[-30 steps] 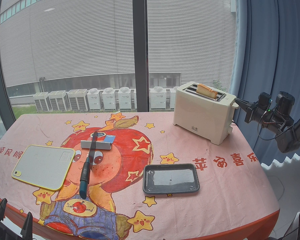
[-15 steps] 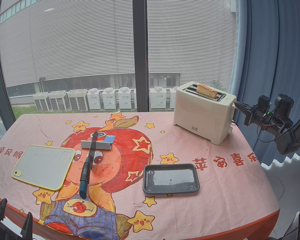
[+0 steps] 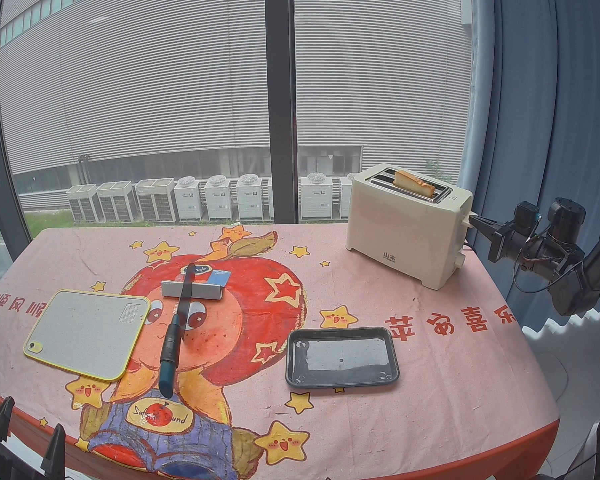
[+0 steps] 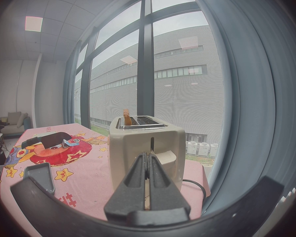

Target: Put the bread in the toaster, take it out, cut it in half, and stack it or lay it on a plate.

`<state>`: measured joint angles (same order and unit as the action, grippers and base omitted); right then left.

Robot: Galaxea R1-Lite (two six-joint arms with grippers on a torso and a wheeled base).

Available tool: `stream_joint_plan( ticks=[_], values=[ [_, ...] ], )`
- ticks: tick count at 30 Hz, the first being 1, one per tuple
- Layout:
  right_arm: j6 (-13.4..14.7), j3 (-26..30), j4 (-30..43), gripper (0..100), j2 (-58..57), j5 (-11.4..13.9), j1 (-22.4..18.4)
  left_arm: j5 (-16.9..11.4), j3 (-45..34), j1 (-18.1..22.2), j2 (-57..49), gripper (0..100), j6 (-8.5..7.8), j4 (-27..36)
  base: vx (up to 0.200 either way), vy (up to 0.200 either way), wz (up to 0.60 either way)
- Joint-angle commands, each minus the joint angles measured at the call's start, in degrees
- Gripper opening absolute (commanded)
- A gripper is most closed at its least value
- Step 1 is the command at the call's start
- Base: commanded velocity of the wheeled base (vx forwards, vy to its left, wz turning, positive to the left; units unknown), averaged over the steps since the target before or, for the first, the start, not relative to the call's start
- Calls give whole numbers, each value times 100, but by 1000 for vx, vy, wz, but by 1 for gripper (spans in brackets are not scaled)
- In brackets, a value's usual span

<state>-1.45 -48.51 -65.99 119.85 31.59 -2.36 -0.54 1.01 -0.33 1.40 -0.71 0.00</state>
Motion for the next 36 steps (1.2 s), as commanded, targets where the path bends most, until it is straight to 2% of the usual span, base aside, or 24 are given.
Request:
stream_joint_plan(
  ticks=[1, 36],
  values=[
    [-4, 52, 7, 0, 39, 5, 8, 1, -92, -2, 0, 100, 0, 0, 0, 0, 0],
    [-40, 456, 7, 0, 188, 5, 43, 1, -92, -2, 0, 100, 0, 0, 0, 0, 0]
  ],
)
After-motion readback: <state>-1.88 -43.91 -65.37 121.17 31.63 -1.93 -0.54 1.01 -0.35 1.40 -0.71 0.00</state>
